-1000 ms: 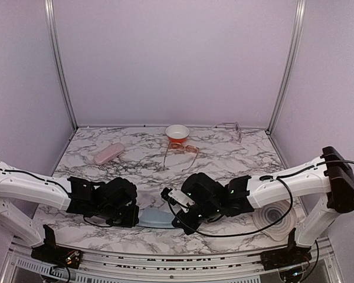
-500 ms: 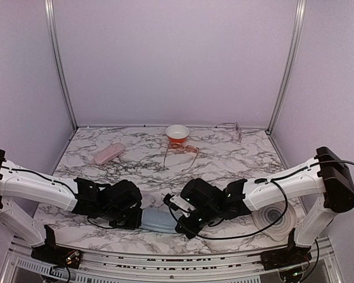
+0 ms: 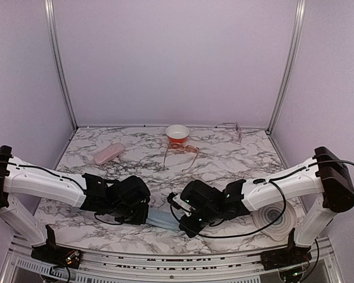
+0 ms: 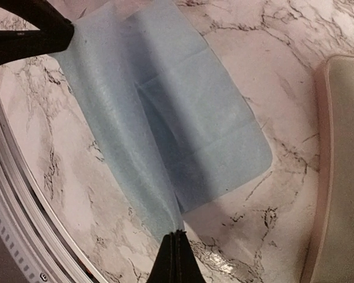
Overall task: Organize the sunglasses
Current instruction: Fold the glasses cleaning cloth at the center of the board.
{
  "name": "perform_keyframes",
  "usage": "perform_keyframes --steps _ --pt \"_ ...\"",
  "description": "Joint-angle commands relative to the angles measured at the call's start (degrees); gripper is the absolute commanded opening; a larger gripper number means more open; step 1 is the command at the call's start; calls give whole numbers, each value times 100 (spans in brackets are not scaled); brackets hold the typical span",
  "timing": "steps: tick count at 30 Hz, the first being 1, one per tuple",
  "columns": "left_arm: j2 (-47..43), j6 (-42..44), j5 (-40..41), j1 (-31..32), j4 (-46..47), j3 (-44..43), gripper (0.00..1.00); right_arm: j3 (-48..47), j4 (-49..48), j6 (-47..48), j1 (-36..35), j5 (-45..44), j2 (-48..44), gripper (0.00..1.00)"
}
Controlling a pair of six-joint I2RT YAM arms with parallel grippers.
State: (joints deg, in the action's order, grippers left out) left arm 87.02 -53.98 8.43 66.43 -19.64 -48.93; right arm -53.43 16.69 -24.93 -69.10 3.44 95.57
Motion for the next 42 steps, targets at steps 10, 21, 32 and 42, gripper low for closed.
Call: perform_keyframes --steps 10,21,32,42 --pt "244 42 282 -34 -630 -267 0 -614 298 105 63 -354 269 0" --pt "379 150 386 -67 -648 -353 0 -786 490 114 91 -503 436 0" --pt "522 239 420 -85 -653 -447 0 -715 425 30 120 -480 492 0" --pt "574 247 454 -112 -655 -481 0 -788 432 58 125 -406 665 0"
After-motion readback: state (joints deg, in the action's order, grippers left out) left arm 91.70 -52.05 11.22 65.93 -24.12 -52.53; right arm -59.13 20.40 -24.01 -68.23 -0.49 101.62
